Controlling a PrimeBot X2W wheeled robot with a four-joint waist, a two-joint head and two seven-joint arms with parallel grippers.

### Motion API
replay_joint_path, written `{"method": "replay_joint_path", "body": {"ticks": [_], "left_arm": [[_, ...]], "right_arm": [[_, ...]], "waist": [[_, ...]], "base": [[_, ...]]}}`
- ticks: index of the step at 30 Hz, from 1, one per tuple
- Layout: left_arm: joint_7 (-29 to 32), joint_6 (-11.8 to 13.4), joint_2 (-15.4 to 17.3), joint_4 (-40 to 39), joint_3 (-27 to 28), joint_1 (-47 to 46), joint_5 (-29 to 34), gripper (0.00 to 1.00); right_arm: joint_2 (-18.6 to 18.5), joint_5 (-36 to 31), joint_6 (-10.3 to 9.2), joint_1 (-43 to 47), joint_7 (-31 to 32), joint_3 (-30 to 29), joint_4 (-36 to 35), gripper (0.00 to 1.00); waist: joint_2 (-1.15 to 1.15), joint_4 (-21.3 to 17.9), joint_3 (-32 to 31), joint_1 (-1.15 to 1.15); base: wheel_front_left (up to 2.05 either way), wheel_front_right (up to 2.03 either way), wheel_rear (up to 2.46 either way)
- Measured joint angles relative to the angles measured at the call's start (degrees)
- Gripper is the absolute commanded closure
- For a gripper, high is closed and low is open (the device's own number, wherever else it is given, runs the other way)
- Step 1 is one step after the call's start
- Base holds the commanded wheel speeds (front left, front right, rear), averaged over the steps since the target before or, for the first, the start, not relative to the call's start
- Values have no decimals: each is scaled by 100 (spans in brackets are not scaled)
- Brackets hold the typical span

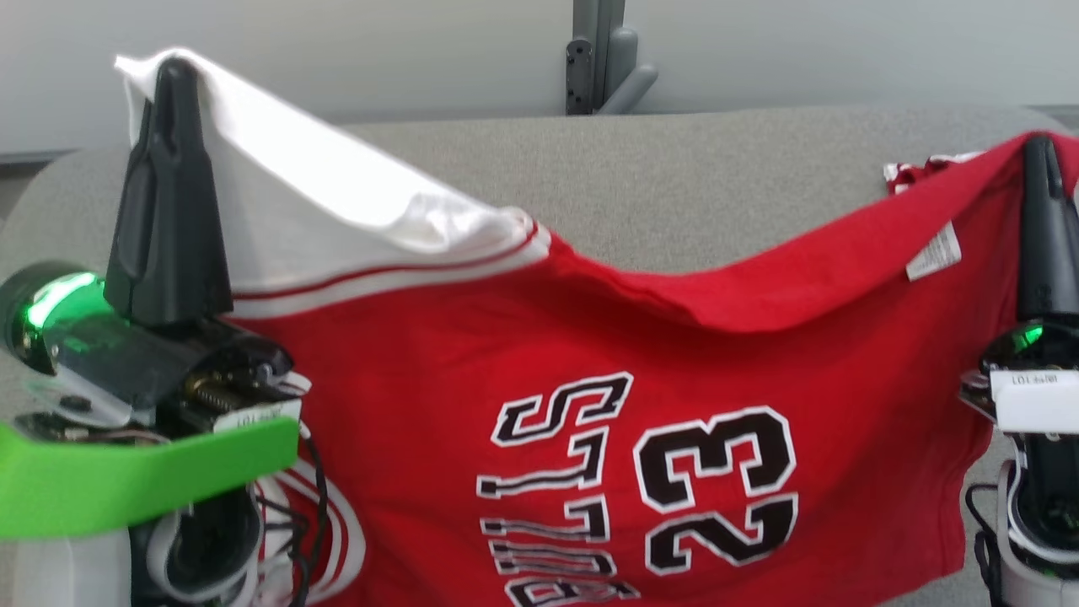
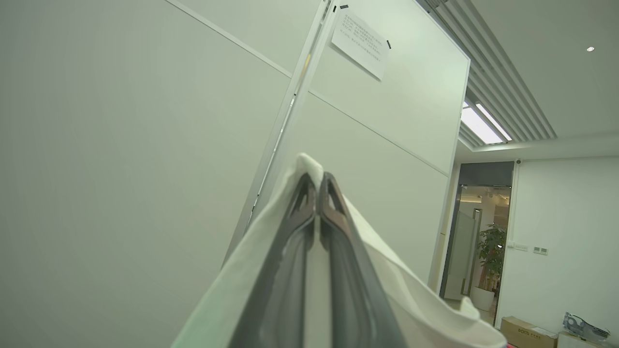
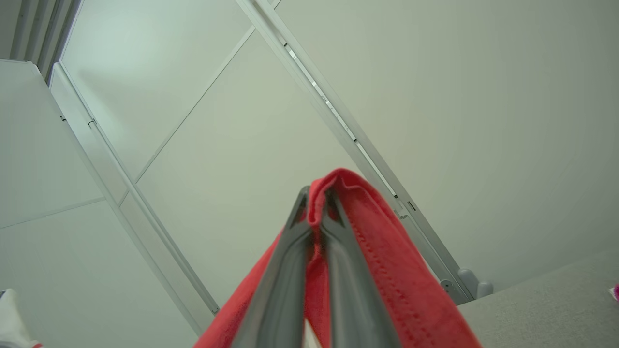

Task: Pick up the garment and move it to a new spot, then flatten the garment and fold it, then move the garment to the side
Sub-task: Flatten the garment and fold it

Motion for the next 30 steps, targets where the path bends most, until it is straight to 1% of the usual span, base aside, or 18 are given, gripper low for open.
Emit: {"method": "replay_joint_path", "body": {"ticks": [3,6,9,12,16,20,22,24,27,30], "left_arm": [[69,-13,-16,548,107,-554,-169,100],[205,-103,101,1193,182,-1375,-192,100],[301,-131,240,1941,300,-2520,-115,100],[288,-92,408,2849,455,-3801,127,100],[13,-34,622,4057,559,-5470,530,100],[-480,-103,693,4960,499,-6756,869,100],[-683,-177,655,5327,456,-7144,879,100],[-865,-214,602,5725,432,-7325,916,100],[-1042,-269,506,6275,436,-7330,899,100],[-1187,-358,420,6631,506,-7164,797,100]], "right_arm": [[5,-230,1,-661,188,30,304,100],[9,-511,0,-1625,371,25,805,100],[11,-856,0,-2968,442,31,1384,100],[11,-1078,0,-4426,403,8,2192,100],[8,-1680,0,-6194,-51,16,3455,100],[13,-2073,1,-7488,-676,30,4736,100],[10,-2234,1,-7898,-942,36,5327,100],[-2,-2308,1,-8128,-1136,138,5835,100],[18,-2336,1,-8231,-1343,348,6453,100],[15,-2324,1,-8181,-1477,522,6991,100]], "waist": [[0,5,278,0],[0,13,613,0],[0,21,995,0],[0,27,1400,0],[0,20,1921,1],[0,-15,2368,2],[0,-35,2562,1],[0,-46,2750,1],[0,-38,3034,2],[0,-6,3318,1]], "base": [[0,0,0],[0,0,0],[0,0,0],[0,0,0],[0,0,0],[0,0,0],[0,0,0],[0,0,0],[0,0,0],[0,0,0]]}}
